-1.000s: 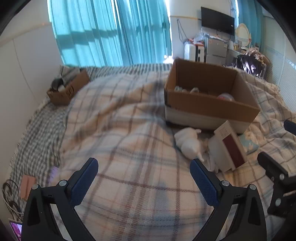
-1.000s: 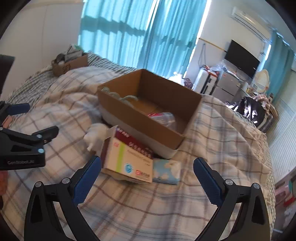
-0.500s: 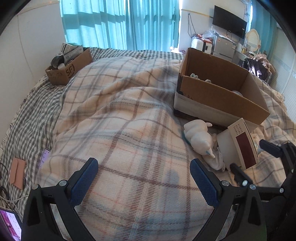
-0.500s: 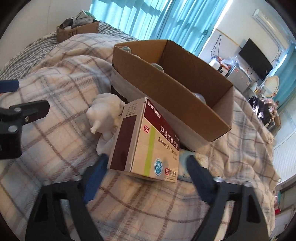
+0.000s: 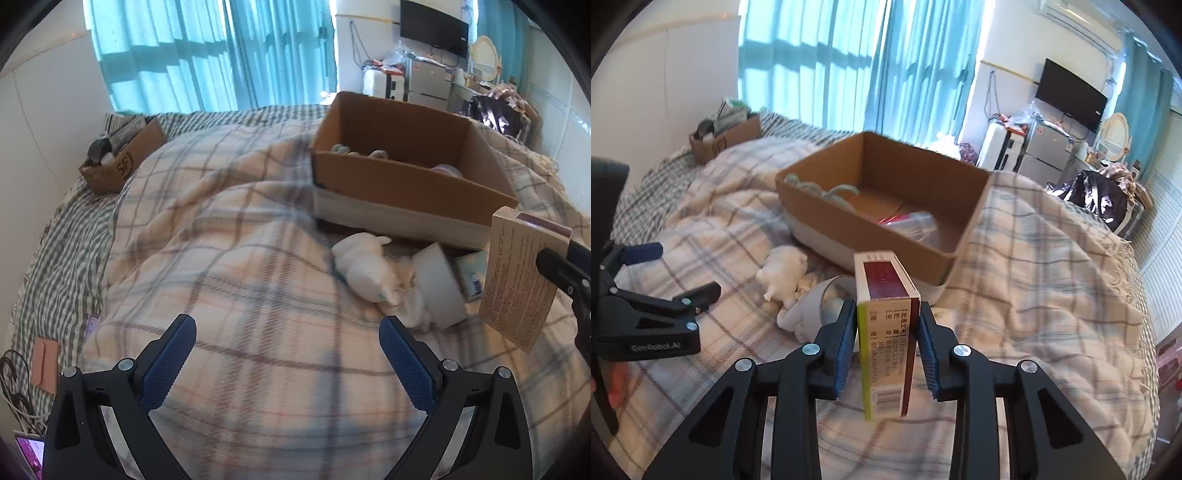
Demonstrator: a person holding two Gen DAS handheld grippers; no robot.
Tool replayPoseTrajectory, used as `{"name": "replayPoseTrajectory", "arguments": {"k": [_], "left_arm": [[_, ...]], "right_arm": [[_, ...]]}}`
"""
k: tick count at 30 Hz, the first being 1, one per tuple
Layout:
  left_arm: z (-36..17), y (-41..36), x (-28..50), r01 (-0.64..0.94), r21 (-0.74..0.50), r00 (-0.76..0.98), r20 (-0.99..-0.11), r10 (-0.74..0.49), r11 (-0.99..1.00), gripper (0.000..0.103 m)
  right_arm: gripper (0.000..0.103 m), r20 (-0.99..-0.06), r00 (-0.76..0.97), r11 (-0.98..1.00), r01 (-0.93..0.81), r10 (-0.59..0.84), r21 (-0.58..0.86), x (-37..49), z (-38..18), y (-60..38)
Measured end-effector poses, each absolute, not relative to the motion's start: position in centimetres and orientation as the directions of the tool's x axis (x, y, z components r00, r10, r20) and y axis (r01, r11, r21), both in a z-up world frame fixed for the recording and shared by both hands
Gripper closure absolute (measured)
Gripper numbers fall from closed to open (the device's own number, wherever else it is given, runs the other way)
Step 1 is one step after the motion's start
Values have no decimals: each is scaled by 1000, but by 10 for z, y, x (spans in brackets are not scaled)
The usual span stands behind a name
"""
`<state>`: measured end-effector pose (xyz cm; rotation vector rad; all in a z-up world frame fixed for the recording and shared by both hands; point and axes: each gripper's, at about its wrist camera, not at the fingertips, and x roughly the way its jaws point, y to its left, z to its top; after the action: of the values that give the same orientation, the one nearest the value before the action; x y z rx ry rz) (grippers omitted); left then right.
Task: Organize objects
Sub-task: 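Grasp the Amoxicillin box upright with the right tool, then grasp the white tape roll with the left tool while the right carries the medicine box into the box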
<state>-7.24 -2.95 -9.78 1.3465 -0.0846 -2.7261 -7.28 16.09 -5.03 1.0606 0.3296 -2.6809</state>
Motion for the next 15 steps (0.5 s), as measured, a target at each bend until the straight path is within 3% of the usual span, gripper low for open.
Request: {"name": "replayPoseTrajectory", "arguments": {"k": [5, 12, 15], "left_arm": [[-93, 8, -82, -21, 68, -600, -799, -42, -997, 1], [-103, 61, -111, -87, 121, -573, -818, -50, -989, 3], [-115, 71, -125, -98, 118, -550, -834, -45, -988, 17]], "right_arm": [[72, -658, -744, -972, 220, -115, -79, -70, -32, 196], [72, -685, -721, -987, 161, -101, -24, -75, -39, 227], [72, -686, -718, -985, 173, -119, -10, -76, -41, 230]]}}
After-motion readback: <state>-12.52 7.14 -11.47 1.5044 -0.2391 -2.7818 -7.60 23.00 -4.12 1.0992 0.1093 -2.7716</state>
